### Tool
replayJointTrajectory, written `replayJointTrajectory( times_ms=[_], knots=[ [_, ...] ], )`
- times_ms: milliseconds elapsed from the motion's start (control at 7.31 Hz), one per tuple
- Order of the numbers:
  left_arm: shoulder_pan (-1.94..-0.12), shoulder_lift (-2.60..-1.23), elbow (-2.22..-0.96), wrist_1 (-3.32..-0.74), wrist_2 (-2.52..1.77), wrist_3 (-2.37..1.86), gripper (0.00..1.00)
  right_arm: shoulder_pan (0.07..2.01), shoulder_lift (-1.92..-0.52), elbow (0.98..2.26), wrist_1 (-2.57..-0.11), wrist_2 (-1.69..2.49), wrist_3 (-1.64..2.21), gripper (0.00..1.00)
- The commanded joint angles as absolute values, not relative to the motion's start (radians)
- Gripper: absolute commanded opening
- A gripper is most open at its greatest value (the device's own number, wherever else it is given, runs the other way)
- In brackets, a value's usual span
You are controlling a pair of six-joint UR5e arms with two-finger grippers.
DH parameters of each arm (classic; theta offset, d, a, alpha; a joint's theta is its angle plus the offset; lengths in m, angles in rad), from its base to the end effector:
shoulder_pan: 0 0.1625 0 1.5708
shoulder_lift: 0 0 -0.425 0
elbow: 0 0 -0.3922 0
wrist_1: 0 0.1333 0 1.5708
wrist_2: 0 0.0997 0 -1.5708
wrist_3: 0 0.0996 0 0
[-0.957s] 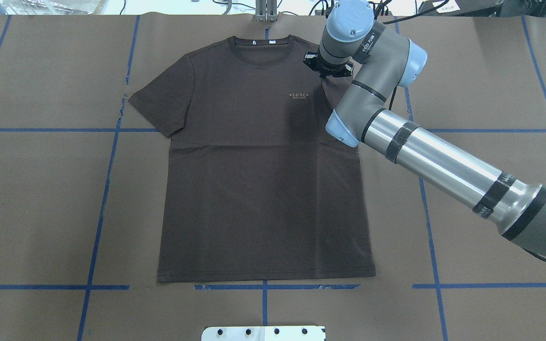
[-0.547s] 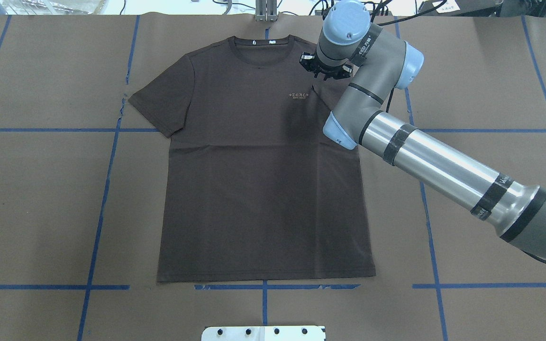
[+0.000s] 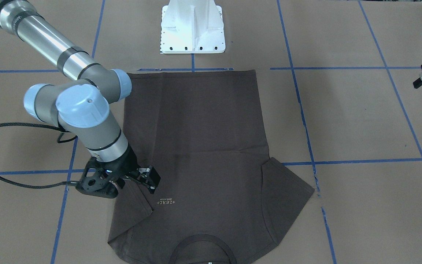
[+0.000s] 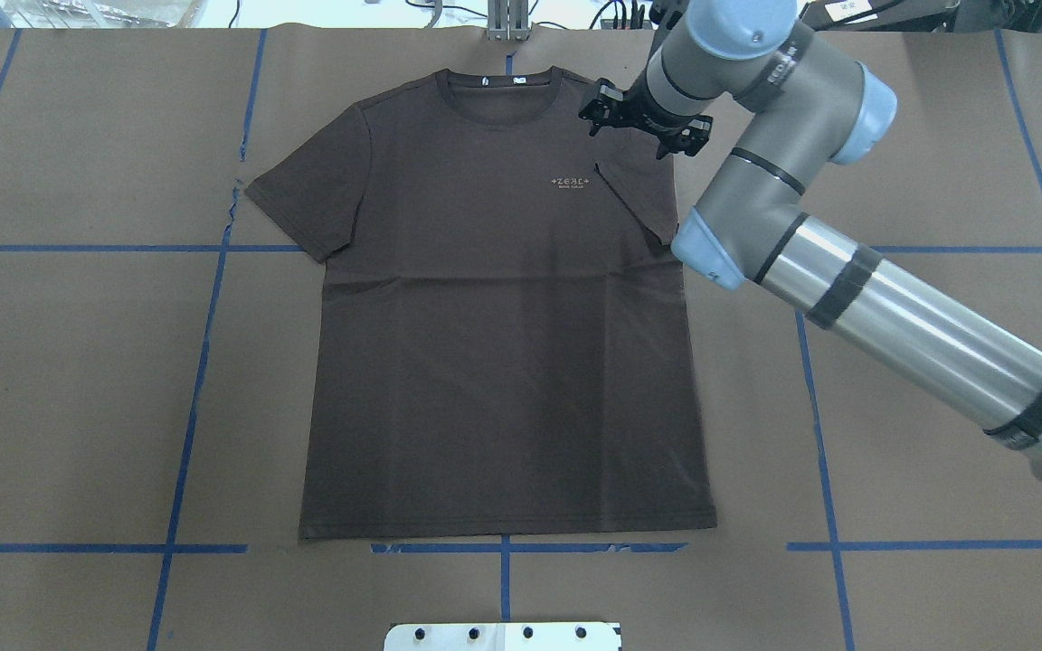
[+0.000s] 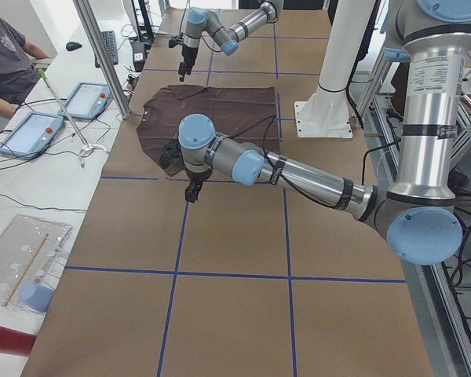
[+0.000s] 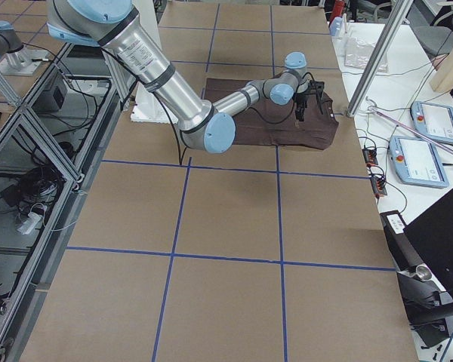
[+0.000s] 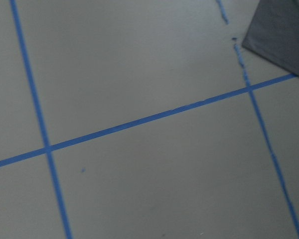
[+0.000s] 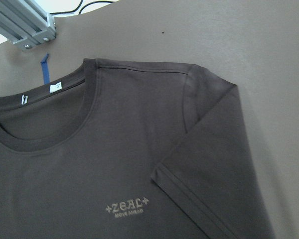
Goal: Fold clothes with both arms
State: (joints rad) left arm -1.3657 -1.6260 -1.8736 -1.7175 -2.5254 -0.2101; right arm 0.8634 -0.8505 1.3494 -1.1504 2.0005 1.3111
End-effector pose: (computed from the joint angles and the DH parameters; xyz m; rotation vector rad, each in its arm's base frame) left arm 0.0521 -0.5059 0.4516 0.2630 1.0094 0.2362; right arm -0.4223 -0.6352 0.2699 0.1448 -0.9821 0.3563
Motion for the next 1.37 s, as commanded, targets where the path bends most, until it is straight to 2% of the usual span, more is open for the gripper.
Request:
replayJointTrajectory(
  times_ms=[0,274,410,547,821,957,1231],
  knots=[
    [-1.215,-1.751,-1.850,-1.746,-2.516,-0.519,1.00,0.967,-1.062,1.576,-1.157,2.208,1.301,1.00],
    [-1.103,-1.967,-1.649,-1.755,-2.452,-0.726,1.00,1.070,-1.271,1.754,-1.152,2.327,1.219,1.00],
    [-1.016,-2.017,-1.594,-1.787,-2.219,-0.829,1.00,1.092,-1.351,1.817,-1.152,2.342,1.192,1.00],
    [-0.999,-2.049,-1.481,-1.899,-2.165,-0.862,0.98,1.097,-1.412,1.860,-1.151,2.344,1.174,1.00],
    [-0.985,-2.139,-1.199,-2.156,-2.088,-0.949,0.85,1.098,-1.468,1.899,-1.149,2.336,1.161,1.00],
    [-0.944,-2.196,-1.125,-2.157,-2.036,-0.977,0.77,1.097,-1.474,1.899,-1.149,2.330,1.160,1.00],
    [-0.905,-2.200,-1.094,-2.167,-1.979,-0.996,0.64,1.095,-1.476,1.898,-1.149,2.324,1.160,1.00]
  ],
)
